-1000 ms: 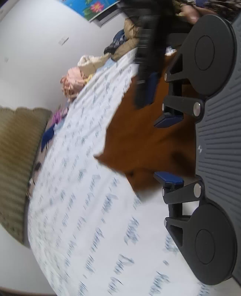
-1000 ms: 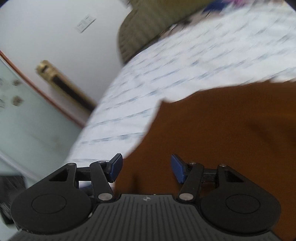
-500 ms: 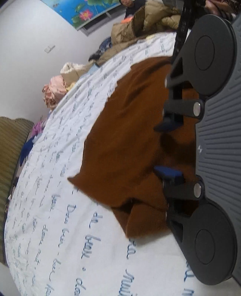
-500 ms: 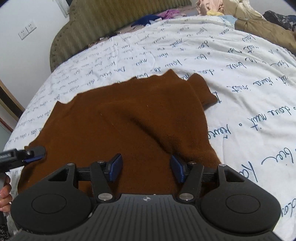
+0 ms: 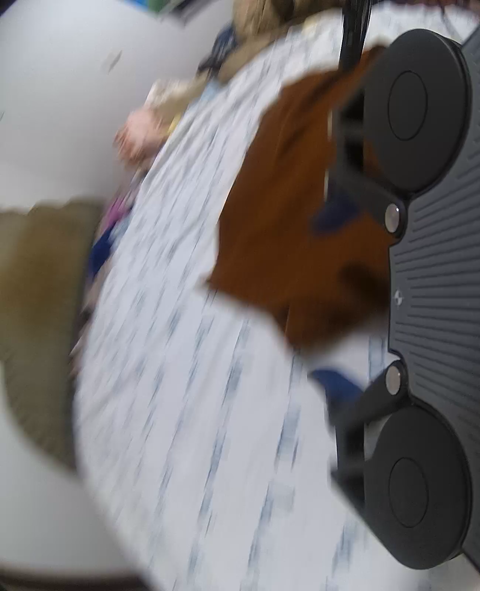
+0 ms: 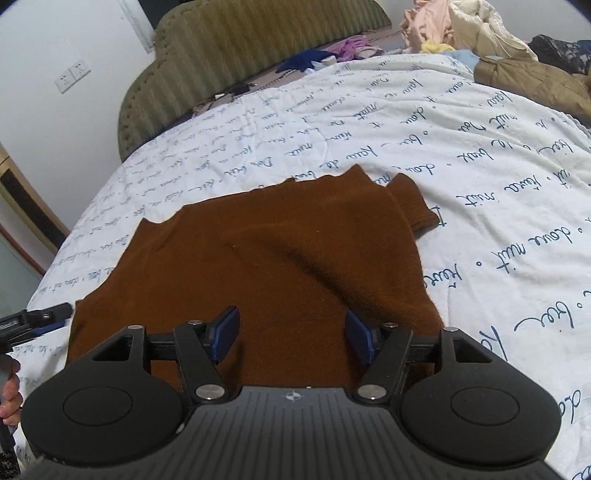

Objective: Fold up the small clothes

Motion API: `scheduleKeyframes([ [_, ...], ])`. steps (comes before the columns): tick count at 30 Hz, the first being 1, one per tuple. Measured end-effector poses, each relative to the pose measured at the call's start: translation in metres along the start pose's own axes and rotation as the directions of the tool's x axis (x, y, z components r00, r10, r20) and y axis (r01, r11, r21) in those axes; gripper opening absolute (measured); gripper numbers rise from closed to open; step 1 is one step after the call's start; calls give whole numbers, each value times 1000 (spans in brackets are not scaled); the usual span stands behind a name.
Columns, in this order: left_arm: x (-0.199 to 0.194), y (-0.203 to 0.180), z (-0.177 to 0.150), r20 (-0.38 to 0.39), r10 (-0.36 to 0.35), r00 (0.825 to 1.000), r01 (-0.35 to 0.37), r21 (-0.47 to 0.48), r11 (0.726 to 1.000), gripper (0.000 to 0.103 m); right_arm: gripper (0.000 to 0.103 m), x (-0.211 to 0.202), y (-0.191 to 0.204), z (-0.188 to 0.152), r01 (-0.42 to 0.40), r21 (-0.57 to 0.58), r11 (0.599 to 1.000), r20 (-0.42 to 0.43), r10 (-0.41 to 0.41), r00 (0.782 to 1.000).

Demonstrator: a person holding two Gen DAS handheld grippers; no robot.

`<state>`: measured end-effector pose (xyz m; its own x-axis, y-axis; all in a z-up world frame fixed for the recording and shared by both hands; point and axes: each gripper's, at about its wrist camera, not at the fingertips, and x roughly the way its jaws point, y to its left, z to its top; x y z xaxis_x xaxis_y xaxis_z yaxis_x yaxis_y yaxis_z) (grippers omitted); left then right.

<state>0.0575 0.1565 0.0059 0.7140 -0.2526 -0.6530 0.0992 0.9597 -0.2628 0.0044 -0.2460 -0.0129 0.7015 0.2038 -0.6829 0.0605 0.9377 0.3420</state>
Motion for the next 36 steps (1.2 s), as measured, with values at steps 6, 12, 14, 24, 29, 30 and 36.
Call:
scheduleKeyframes([
  [6,16,27,0,-52,-57,997,50,-127,991,95,65,4,47,-10,-174,-89,981,-48,170,984],
  [12,53,32,10,-98,-74,992,57,-169,984,95,65,3,138,-43,-248,-362,899,-79,235,969],
  [14,55,27,8,-99,-76,992,62,-143,988,95,64,5,159,-52,-253,-423,870,-75,244,967],
  [24,54,9,-5,-91,30,995,-30,1,1000,94,63,21,171,-38,-60,-406,912,-47,44,998],
  [29,56,3,-6,-92,62,994,-60,26,998,95,63,6,100,-4,151,-268,951,11,-153,988],
  [30,56,2,-6,-90,69,994,-66,34,997,95,63,2,86,1,192,-253,948,15,-194,981],
  [36,59,-4,-8,-82,95,992,-90,63,994,96,69,17,23,-5,235,-156,959,-74,-249,966],
])
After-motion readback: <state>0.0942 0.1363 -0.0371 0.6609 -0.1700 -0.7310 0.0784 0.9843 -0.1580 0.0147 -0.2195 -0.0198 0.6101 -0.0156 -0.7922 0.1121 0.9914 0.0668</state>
